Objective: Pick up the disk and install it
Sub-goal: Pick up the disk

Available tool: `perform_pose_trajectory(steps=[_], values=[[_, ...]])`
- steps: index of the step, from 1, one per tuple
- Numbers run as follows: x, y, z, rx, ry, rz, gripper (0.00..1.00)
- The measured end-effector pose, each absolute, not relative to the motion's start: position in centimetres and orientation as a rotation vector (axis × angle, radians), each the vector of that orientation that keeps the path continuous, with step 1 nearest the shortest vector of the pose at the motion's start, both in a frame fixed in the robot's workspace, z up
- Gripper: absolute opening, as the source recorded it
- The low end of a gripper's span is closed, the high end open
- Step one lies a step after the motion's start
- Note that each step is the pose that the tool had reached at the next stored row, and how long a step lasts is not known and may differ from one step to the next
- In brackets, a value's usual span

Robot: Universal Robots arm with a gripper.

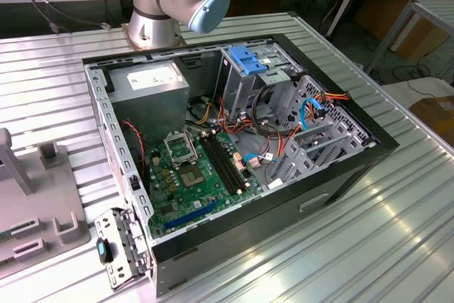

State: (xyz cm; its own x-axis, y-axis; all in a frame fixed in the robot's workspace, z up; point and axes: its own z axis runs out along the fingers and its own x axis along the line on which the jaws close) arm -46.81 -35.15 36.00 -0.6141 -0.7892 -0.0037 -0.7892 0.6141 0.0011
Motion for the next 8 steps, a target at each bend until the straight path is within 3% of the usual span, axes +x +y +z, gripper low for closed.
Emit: perform_pose_trajectory(steps=[8], values=[[-46.81, -35.12, 35.99, -1.491, 2.762, 0.004, 0.11]])
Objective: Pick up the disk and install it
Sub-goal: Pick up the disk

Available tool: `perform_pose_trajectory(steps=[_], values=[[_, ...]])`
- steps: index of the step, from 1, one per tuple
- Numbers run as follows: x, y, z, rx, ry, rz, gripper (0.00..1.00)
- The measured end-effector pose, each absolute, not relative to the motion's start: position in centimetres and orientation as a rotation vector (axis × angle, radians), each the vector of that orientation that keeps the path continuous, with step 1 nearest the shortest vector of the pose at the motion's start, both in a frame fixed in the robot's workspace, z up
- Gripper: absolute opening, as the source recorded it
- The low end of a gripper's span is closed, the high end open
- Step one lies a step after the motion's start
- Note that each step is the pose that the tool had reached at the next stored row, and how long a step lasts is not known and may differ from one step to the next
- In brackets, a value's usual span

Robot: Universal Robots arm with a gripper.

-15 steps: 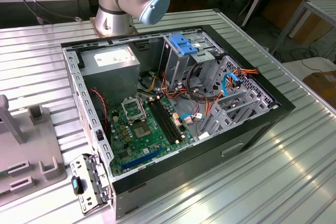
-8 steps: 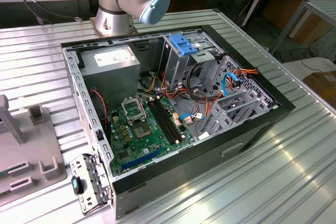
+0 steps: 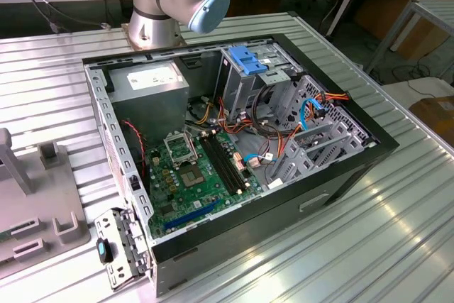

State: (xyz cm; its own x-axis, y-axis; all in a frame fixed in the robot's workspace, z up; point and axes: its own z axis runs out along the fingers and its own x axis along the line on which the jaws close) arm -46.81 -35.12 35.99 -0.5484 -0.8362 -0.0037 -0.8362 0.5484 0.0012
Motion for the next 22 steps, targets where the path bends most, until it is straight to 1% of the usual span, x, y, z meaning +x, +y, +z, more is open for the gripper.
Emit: perform_pose_trajectory(steps=[22], values=[[-46.81, -35.11, 35.99, -1.743, 2.611, 0.005, 0.11]])
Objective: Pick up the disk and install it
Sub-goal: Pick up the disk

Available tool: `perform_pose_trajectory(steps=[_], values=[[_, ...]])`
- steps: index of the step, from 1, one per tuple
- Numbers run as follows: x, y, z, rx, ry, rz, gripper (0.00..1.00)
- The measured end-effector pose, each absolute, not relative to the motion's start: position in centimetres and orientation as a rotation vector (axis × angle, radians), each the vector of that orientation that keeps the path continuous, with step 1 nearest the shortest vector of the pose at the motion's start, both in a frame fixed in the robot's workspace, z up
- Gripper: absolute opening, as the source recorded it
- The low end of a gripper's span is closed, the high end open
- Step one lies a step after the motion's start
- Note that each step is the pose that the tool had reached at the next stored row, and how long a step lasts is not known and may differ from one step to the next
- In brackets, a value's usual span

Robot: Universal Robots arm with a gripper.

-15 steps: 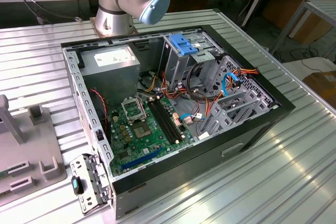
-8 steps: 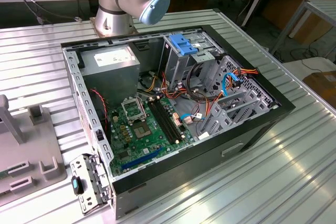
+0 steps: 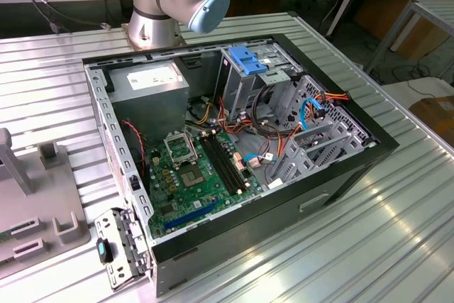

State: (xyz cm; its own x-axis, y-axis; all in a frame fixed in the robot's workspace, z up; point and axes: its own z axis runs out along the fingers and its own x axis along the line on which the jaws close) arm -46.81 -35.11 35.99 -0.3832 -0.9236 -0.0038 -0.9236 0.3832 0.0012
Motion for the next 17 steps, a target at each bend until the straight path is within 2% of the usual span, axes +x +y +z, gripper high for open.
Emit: perform_pose_trajectory(steps=[17], values=[[-46.81, -35.11, 35.98, -1.961, 2.452, 0.005, 0.11]])
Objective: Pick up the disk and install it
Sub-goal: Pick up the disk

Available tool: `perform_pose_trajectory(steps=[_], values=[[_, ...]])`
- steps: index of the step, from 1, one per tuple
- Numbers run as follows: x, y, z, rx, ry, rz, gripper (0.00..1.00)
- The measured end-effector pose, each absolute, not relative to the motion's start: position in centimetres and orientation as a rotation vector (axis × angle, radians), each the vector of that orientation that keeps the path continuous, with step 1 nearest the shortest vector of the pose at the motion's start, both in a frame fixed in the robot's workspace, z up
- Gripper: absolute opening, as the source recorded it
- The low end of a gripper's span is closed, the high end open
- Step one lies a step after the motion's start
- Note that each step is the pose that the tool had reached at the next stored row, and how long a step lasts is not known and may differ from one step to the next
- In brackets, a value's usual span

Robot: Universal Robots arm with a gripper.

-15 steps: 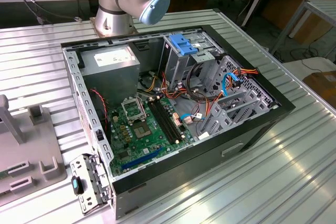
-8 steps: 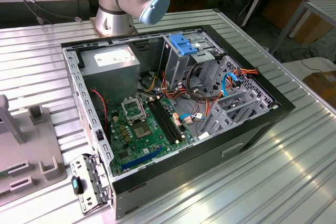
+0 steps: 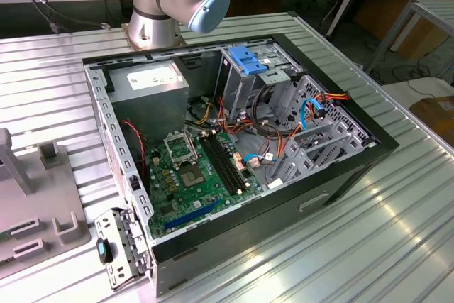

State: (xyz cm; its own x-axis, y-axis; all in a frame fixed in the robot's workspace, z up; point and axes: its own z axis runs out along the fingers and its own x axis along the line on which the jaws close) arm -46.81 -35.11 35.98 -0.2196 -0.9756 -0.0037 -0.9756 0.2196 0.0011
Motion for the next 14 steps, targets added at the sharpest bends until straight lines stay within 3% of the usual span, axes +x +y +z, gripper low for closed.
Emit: perform_pose_trajectory(steps=[14], values=[[-46.81, -35.11, 35.99, -1.986, 2.431, 0.005, 0.11]])
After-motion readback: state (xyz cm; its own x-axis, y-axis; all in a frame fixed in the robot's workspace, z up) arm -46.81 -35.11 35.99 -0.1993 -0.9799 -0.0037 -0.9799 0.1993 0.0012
